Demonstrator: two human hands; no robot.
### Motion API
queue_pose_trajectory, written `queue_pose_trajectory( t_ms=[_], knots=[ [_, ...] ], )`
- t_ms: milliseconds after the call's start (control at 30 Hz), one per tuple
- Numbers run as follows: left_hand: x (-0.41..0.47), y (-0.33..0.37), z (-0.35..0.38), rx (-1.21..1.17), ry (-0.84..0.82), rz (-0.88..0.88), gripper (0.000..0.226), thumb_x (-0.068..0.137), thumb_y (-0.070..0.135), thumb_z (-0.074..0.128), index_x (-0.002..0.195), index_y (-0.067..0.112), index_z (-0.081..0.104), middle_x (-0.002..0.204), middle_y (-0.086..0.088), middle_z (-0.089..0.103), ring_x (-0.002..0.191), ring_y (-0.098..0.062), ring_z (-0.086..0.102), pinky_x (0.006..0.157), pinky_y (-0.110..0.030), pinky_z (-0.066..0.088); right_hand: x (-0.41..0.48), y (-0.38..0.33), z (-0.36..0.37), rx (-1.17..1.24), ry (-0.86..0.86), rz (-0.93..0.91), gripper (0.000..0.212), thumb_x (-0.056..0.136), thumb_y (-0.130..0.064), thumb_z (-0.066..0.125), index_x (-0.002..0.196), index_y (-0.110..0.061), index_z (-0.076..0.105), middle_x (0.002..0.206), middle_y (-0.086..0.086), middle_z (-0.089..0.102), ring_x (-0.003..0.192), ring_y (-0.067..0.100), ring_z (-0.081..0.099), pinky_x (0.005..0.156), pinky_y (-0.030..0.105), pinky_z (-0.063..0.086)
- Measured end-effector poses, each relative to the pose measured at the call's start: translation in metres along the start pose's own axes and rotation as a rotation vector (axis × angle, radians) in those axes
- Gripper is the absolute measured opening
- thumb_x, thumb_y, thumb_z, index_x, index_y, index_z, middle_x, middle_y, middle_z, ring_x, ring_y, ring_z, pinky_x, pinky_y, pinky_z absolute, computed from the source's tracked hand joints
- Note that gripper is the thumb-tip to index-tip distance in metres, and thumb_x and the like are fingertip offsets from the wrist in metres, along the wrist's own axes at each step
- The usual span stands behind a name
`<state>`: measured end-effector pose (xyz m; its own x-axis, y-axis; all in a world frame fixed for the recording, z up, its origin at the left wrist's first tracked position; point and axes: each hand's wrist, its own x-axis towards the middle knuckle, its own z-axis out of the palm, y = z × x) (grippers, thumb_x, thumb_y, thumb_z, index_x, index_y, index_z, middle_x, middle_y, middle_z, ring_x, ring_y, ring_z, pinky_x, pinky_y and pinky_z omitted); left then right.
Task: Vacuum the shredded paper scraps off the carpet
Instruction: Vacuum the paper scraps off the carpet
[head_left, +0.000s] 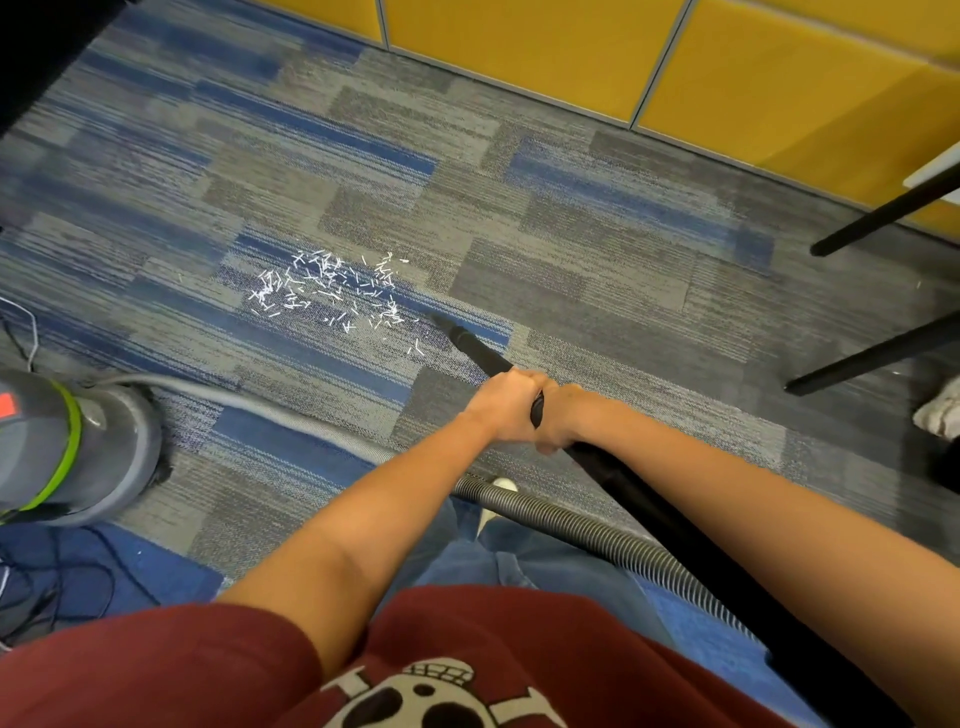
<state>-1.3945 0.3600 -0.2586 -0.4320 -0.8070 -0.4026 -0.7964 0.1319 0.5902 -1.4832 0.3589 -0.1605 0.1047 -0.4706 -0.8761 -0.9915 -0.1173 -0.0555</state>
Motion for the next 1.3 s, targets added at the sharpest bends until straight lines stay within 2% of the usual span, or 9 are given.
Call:
queue_pose_trajectory(
  t_ms=[167, 333, 467, 533, 800, 1000, 1133, 1233, 1300],
  knots=[
    [-0.004, 0.003, 0.003, 0.111, 0.019, 0.031, 0.055, 0.064, 0.048, 0.078, 0.100, 0.011, 0.060, 0.092, -0.004, 0.066, 0.088, -0.024, 0.065, 0.076, -0.031, 0.049, 0.002, 0.007, 0.003, 0.033, -0.061, 0.016, 0.056, 0.085, -0.011, 0.065, 0.133, -0.002, 0.039, 0.084, 0.008, 0.052, 0.061, 0.018, 0.053, 0.055, 0.025, 0.046],
    [-0.021, -0.003, 0.001, 0.112, 0.029, 0.002, 0.060, 0.060, 0.051, 0.081, 0.101, 0.012, 0.062, 0.091, -0.003, 0.068, 0.085, -0.021, 0.065, 0.076, -0.027, 0.047, 0.005, -0.006, 0.011, -0.023, -0.073, -0.023, 0.057, 0.083, -0.012, 0.067, 0.134, -0.002, 0.041, 0.074, 0.006, 0.046, 0.056, 0.015, 0.046, 0.053, 0.028, 0.043],
    [-0.029, -0.009, 0.000, 0.076, 0.068, -0.029, 0.056, 0.063, 0.046, 0.080, 0.104, 0.013, 0.062, 0.093, -0.006, 0.069, 0.088, -0.025, 0.066, 0.077, -0.031, 0.049, -0.003, -0.017, 0.008, -0.164, -0.104, -0.075, 0.047, 0.088, -0.013, 0.061, 0.132, -0.002, 0.048, 0.089, 0.008, 0.059, 0.046, 0.015, 0.047, 0.033, 0.016, 0.038],
    [-0.031, -0.012, 0.001, 0.066, 0.086, -0.042, 0.052, 0.064, 0.044, 0.079, 0.103, 0.014, 0.062, 0.094, -0.006, 0.068, 0.089, -0.026, 0.066, 0.077, -0.031, 0.049, -0.005, -0.022, 0.006, -0.211, -0.119, -0.088, 0.045, 0.090, -0.012, 0.058, 0.134, -0.003, 0.048, 0.082, 0.006, 0.054, 0.041, 0.014, 0.048, 0.032, 0.016, 0.036],
    [-0.037, -0.020, 0.005, 0.106, 0.133, -0.049, 0.054, 0.062, 0.048, 0.078, 0.098, 0.013, 0.061, 0.089, -0.003, 0.067, 0.083, -0.023, 0.065, 0.074, -0.031, 0.050, -0.012, -0.027, 0.010, -0.239, -0.056, -0.104, 0.047, 0.089, -0.014, 0.059, 0.133, -0.002, 0.047, 0.080, 0.004, 0.051, 0.055, 0.012, 0.045, 0.031, 0.016, 0.035],
    [-0.039, -0.038, -0.004, 0.050, 0.108, -0.117, 0.043, 0.064, 0.036, 0.076, 0.099, 0.016, 0.060, 0.087, -0.005, 0.067, 0.084, -0.026, 0.065, 0.074, -0.032, 0.052, -0.005, -0.042, 0.007, -0.185, 0.006, -0.149, 0.046, 0.091, -0.019, 0.059, 0.134, -0.005, 0.047, 0.122, 0.010, 0.057, 0.107, 0.021, 0.057, 0.077, 0.025, 0.045],
    [-0.039, -0.044, -0.005, 0.000, 0.077, -0.139, 0.046, 0.064, 0.031, 0.078, 0.102, 0.015, 0.060, 0.093, -0.006, 0.066, 0.089, -0.025, 0.064, 0.073, -0.028, 0.048, 0.000, -0.048, 0.007, -0.177, -0.027, -0.142, 0.045, 0.091, -0.015, 0.059, 0.132, -0.002, 0.048, 0.117, 0.010, 0.059, 0.094, 0.020, 0.061, 0.049, 0.019, 0.040],
    [-0.040, -0.044, -0.001, -0.003, 0.069, -0.132, 0.045, 0.066, 0.030, 0.078, 0.103, 0.013, 0.060, 0.096, -0.007, 0.066, 0.089, -0.025, 0.063, 0.070, -0.024, 0.042, 0.002, -0.049, 0.010, -0.197, -0.033, -0.124, 0.042, 0.090, -0.014, 0.060, 0.128, -0.003, 0.050, 0.126, 0.011, 0.059, 0.105, 0.021, 0.061, 0.054, 0.020, 0.040],
    [-0.040, -0.042, 0.000, 0.000, 0.073, -0.128, 0.045, 0.065, 0.031, 0.079, 0.102, 0.013, 0.060, 0.095, -0.006, 0.066, 0.088, -0.024, 0.063, 0.071, -0.025, 0.044, 0.002, -0.048, 0.009, -0.208, -0.043, -0.129, 0.033, 0.090, -0.015, 0.059, 0.121, -0.004, 0.053, 0.126, 0.011, 0.059, 0.092, 0.018, 0.058, 0.056, 0.022, 0.041]
  ],
)
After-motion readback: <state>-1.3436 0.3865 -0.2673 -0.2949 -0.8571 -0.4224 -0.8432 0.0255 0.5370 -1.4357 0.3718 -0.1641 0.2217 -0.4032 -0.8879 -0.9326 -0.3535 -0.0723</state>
